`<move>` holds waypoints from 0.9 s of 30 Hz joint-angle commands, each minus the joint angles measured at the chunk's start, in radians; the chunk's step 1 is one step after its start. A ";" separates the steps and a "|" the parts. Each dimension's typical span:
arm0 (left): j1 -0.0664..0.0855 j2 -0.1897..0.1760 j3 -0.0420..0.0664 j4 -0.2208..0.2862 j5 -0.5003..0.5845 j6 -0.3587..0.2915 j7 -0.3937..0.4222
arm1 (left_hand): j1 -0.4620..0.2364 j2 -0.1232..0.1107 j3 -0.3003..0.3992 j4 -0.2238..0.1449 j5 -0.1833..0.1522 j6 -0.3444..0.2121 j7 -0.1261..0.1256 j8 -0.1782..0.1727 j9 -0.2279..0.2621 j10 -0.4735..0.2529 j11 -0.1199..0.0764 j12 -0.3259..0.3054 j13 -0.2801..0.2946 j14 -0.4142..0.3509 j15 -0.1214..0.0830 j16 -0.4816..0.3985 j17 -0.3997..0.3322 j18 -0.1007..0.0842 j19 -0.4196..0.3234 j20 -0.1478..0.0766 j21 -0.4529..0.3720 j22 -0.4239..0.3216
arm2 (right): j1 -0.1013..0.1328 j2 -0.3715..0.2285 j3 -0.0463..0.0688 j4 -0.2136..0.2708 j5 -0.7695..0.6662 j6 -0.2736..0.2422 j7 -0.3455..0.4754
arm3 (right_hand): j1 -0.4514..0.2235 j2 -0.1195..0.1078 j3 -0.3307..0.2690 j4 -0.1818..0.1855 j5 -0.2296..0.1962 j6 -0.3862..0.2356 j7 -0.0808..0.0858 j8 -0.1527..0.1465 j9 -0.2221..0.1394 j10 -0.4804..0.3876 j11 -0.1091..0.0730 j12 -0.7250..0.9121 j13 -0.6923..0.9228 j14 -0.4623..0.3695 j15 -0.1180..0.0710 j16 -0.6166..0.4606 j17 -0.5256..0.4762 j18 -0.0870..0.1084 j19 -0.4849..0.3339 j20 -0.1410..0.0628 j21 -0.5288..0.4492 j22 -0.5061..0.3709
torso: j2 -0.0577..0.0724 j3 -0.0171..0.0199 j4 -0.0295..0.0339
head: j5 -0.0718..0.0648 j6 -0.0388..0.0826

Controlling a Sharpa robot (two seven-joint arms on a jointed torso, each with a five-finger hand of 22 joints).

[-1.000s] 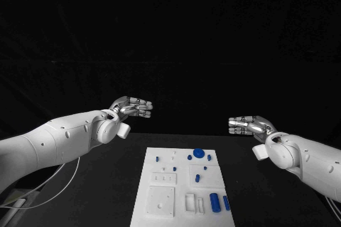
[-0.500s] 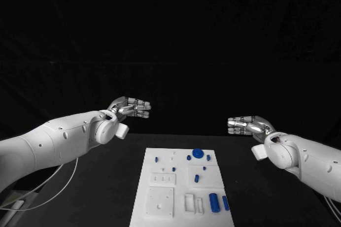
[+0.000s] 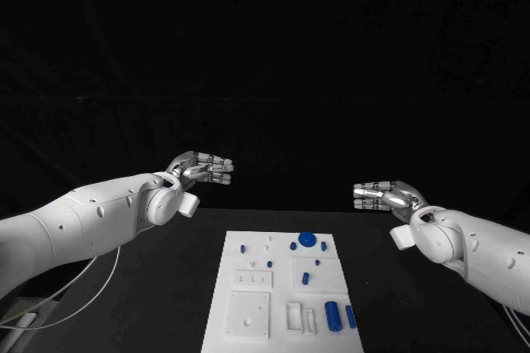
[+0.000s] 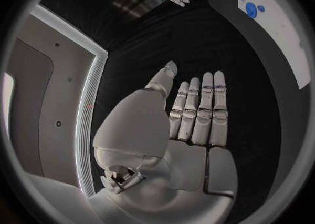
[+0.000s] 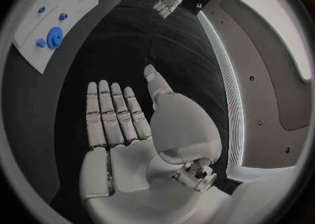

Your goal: Assemble the parts on the task board

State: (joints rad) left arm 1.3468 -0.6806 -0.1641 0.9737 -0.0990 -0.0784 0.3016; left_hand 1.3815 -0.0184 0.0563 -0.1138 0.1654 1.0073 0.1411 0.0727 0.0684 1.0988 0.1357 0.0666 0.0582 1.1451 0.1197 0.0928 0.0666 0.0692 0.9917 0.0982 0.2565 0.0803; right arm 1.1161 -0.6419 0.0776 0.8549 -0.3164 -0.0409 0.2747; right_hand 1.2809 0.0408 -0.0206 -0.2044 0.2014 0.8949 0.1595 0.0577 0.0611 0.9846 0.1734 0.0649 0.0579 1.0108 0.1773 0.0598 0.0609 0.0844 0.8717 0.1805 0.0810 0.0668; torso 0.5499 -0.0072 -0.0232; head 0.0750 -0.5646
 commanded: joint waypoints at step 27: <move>0.001 0.006 0.001 -0.002 0.007 0.006 0.016 | 0.002 0.012 0.001 -0.004 -0.004 -0.002 0.003 -0.004 0.000 -0.007 -0.002 -0.003 0.001 0.000 -0.001 -0.004 -0.001 0.010 0.001 0.004 0.005 -0.001 | 0.000 -0.002 0.001 0.002 0.004 -0.001 0.011 | 0.001 0.008 -0.004 0.000 0.003 0.002 0.002 0.002 0.000 -0.001 0.004 -0.005 0.000 -0.004 0.000 0.000 -0.001 0.013 -0.003 0.000 -0.003 0.000 | 0.000 -0.0011 0.0003 | -0.001 -0.003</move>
State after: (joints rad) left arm 1.3468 -0.6768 -0.1640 0.9717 -0.0982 -0.0784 0.3024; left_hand 1.3815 -0.0184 0.0563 -0.1137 0.1654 1.0073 0.1411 0.0727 0.0684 1.0988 0.1357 0.0666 0.0582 1.1451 0.1198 0.0928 0.0666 0.0693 0.9917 0.0982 0.2565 0.0806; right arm 1.1161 -0.6436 0.0777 0.8558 -0.3160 -0.0423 0.2747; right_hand 1.2809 0.0407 -0.0206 -0.2044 0.2014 0.8949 0.1595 0.0577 0.0611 0.9846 0.1733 0.0649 0.0579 1.0108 0.1772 0.0598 0.0609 0.0843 0.8717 0.1805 0.0809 0.0668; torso 0.5497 -0.0080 -0.0228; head 0.0736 -0.5658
